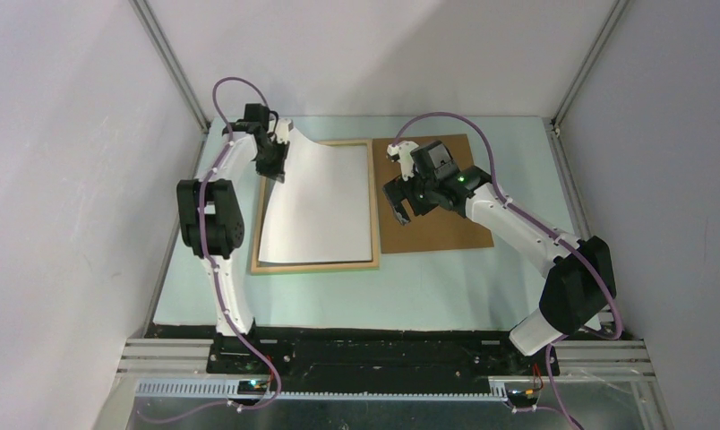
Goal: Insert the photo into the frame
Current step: Place the photo in the photo frame.
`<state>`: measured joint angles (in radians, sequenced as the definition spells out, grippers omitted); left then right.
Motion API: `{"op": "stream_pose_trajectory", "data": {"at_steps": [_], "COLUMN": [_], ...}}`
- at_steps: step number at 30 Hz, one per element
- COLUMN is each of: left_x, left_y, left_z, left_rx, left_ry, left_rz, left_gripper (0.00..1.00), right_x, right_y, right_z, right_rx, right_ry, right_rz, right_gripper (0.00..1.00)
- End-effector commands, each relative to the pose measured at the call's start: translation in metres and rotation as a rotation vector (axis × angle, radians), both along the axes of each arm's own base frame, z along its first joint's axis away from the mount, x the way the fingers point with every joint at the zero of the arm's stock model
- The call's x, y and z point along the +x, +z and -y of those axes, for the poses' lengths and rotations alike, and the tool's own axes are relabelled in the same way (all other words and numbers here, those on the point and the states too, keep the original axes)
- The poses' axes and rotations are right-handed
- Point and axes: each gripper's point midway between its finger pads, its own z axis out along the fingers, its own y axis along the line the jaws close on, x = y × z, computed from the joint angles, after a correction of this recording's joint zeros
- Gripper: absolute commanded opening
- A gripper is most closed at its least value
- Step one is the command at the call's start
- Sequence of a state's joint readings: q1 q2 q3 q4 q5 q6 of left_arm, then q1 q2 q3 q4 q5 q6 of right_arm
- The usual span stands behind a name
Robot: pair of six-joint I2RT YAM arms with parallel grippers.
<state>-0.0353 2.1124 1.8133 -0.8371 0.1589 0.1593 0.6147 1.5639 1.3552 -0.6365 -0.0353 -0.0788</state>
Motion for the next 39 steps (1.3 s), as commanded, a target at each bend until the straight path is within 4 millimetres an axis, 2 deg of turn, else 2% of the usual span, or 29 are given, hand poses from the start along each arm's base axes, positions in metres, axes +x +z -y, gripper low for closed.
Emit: {"op": "stream_pose_trajectory", "data": {"at_steps": [1,21,26,34,39], "left_x": [0.012,0.011,0.010,0.009,0.011], "left_y": [0.008,0.002,0.000,-0.002,0.003], "left_z": [0.002,-0.009,-0.011,-0.014,-0.021], "left_rx": [0.014,0.066,0.078,0.091,0.127], "left_ry": [-0.016,0.033,0.040,0.052,0.070], "left_rz": [0.042,0.028,0.022,0.018,0.031], "left_gripper": [0.00,0.02,0.18,0.48,0.66], "right_x": [0.007,0.007,0.007,0.007,0.007], "right_y": [0.008,0.009,0.008,0.009,0.009], "right_z": [-0.001,0.001,0.000,0.000,0.001], "right_rx": [0.016,0.018,0.017,0.016,0.016], "right_ry": [-0.005,-0.008,-0.007,-0.009,-0.008], "right_rz": [0.037,0.039,0.035,0.038,0.040], "right_gripper": [0.93,0.94,0.94,0.93,0.93]}}
